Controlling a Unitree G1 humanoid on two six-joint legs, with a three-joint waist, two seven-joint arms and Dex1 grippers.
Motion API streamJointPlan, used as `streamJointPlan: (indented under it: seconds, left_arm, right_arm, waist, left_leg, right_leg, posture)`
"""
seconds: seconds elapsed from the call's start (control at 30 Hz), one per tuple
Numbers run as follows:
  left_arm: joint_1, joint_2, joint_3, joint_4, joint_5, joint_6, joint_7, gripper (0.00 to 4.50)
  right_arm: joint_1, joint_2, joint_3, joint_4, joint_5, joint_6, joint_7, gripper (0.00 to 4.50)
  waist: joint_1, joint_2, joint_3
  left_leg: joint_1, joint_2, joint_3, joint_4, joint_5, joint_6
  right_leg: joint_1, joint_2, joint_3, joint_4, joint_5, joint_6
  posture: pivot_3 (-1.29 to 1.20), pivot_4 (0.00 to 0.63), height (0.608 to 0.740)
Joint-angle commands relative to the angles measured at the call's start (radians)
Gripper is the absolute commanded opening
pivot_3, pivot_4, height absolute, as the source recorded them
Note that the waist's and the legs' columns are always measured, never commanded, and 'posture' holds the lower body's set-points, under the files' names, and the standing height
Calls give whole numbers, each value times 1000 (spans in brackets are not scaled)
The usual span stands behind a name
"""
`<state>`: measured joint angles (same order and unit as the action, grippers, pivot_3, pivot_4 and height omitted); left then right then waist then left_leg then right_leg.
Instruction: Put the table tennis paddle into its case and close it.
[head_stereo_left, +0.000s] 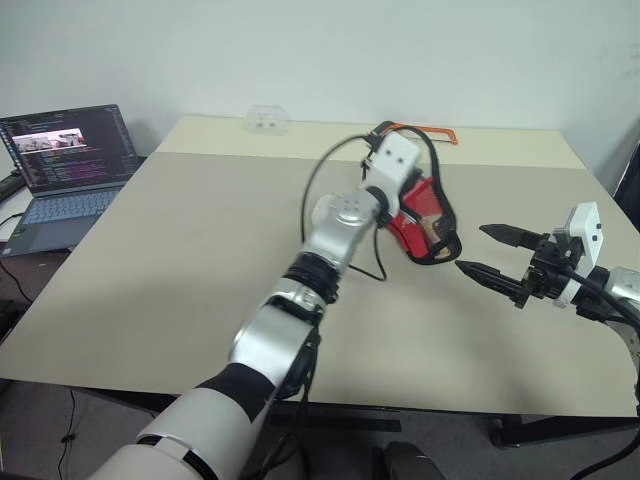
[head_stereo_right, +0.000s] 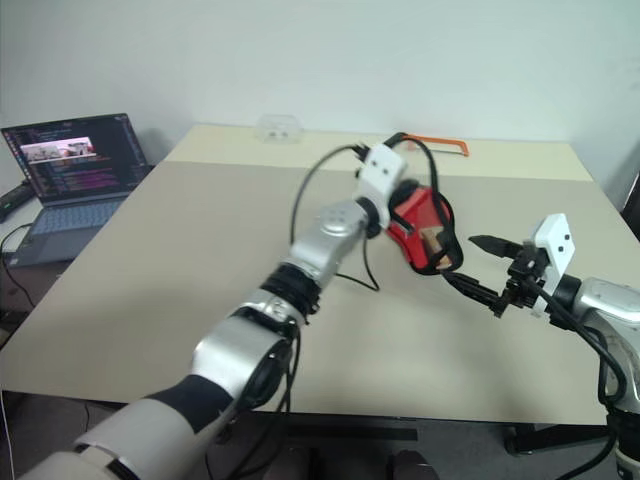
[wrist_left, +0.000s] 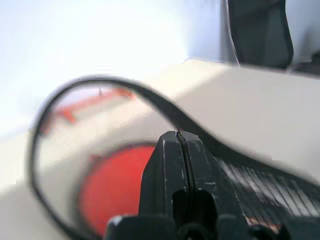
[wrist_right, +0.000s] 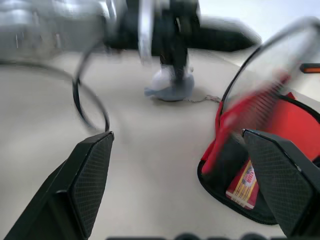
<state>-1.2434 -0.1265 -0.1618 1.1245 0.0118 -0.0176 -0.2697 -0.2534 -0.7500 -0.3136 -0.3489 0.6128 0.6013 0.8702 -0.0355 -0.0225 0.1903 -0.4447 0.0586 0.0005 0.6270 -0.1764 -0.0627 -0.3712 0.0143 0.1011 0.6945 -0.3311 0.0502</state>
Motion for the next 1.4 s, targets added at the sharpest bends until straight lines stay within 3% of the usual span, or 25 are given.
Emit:
streamJointPlan:
  seconds: [0.03, 0.23, 0.33, 0.4, 0.53, 0.8, 1.03, 1.4]
  left_arm:
    - [-9, -4, 18, 60, 27, -77, 35, 24]
    - [62, 134, 92, -105, -32, -98, -148, 24]
    - [179, 250, 100, -362, -87, -4, -310, 24]
    - [279, 344, 114, -587, -148, 114, -410, 374]
    - [454, 528, 130, -964, -240, 338, -534, 1611]
    - [699, 765, 228, -1378, -421, 632, -613, 4444]
    - [899, 876, 253, -1558, -467, 674, -634, 4478]
    - [940, 856, 200, -1625, -465, 703, -555, 4478]
  right_arm:
    - [-13, 1, -29, -44, 39, 35, -54, 4500]
    - [-199, 123, 17, 130, 16, 202, -339, 4500]
    - [-320, 222, -2, 304, -2, 263, -489, 4500]
    - [-395, 280, -40, 422, 5, 279, -559, 4500]
    - [-512, 331, -138, 636, 45, 305, -640, 4500]
    - [-595, 352, -272, 885, 116, 309, -679, 4500]
    - [-599, 343, -285, 981, 112, 262, -643, 4500]
    - [-591, 388, -252, 1056, 89, 201, -605, 4500]
  waist:
    - [-7, 0, 0]
    - [-22, 1, 0]
    - [-22, 2, -1]
    - [-22, 2, -1]
    - [-21, 3, -1]
    - [3, 3, -1]
    - [-5, 3, -1]
    - [-12, 3, -1]
  left_leg:
    - [-1, 0, 0, 0, 0, 0]
    - [-2, 2, 0, 0, 1, -1]
    - [3, 3, 1, -1, 2, -3]
    - [3, 3, 1, -3, 3, -5]
    - [1, 4, 1, -3, 6, -10]
    - [-1, 4, -1, -2, 4, -6]
    - [-1, 4, -1, -2, 4, -6]
    - [-1, 4, 0, -2, 3, -5]
  right_leg:
    - [-2, 1, 0, 1, 0, 0]
    - [-5, 1, 0, 6, 0, -1]
    - [-1, 1, 0, 6, 1, -1]
    - [-1, 1, 0, 6, 1, -1]
    - [-3, 1, -1, 6, 0, -3]
    - [-3, 0, -4, 4, 0, -3]
    - [-3, 1, -3, 6, 0, -3]
    - [-3, 1, -3, 5, 0, -3]
  posture:
    - [0, 150, 740]
    - [0, 150, 740]
    - [0, 150, 740]
    - [0, 150, 740]
    - [0, 150, 740]
    - [0, 150, 740]
    - [0, 150, 740]
    - [0, 150, 740]
